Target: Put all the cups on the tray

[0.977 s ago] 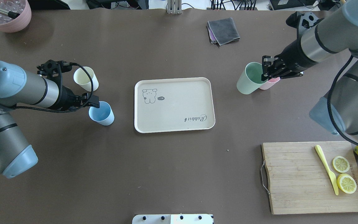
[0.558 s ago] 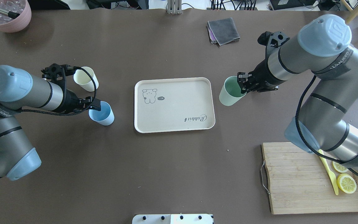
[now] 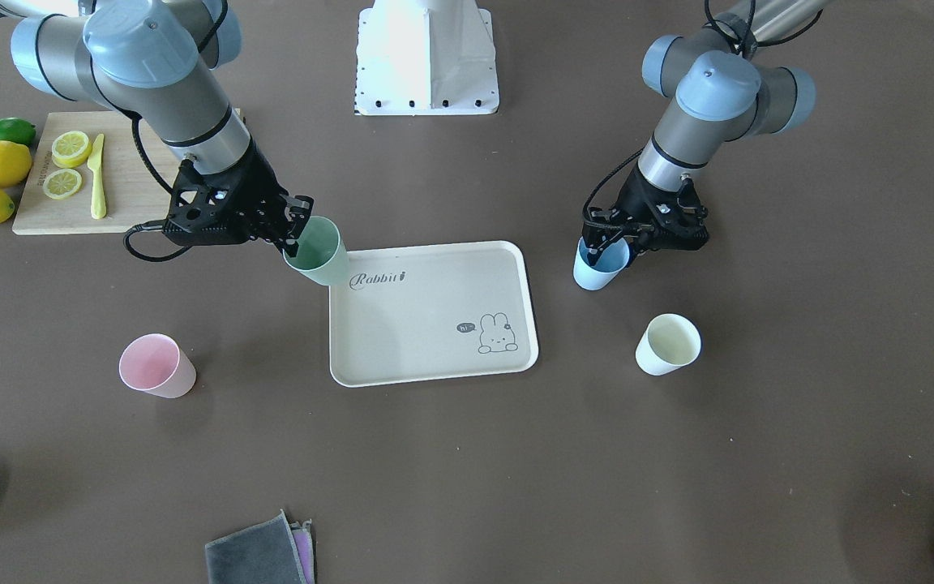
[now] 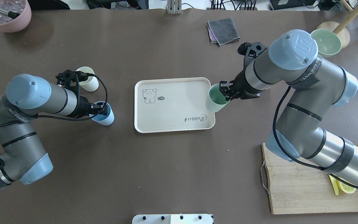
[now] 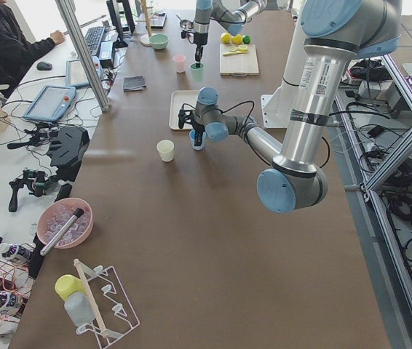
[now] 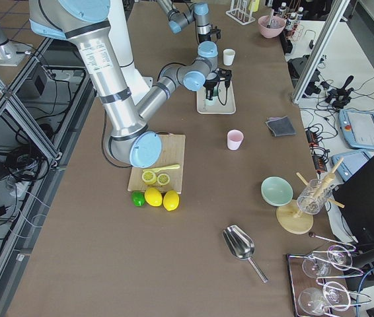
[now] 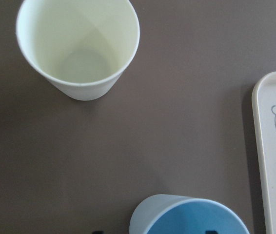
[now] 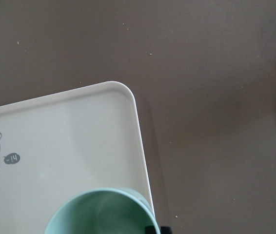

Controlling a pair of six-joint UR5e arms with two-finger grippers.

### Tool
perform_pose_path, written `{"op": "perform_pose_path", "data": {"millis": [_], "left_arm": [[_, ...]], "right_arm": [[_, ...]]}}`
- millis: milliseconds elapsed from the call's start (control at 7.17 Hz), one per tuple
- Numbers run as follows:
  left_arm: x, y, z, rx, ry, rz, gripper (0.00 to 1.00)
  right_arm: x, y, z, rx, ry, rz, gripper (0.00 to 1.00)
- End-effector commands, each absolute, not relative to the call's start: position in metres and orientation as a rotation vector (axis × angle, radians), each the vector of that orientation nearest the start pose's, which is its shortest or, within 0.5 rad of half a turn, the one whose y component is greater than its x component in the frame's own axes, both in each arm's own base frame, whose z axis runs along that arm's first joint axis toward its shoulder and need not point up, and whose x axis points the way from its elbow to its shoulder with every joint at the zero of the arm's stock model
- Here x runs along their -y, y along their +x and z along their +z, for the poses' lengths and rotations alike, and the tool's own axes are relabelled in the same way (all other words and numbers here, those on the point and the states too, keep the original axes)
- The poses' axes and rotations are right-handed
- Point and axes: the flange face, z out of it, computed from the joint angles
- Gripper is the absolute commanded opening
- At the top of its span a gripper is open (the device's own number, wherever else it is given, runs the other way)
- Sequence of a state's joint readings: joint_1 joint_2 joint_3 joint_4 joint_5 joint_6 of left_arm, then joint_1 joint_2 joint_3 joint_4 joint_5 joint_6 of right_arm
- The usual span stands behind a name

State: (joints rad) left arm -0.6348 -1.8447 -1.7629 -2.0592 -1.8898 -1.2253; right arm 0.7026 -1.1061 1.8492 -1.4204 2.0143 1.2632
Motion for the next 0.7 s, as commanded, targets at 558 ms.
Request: {"op": "perform_pose_path", "data": {"millis": [558], "left_arm": [[0.481,0.379,0.255,-0.990,0.095,-0.164,0.00]], "right_arm": [[0.469,-0.478,0.241,0.926,0.070,0.187,0.00]]}}
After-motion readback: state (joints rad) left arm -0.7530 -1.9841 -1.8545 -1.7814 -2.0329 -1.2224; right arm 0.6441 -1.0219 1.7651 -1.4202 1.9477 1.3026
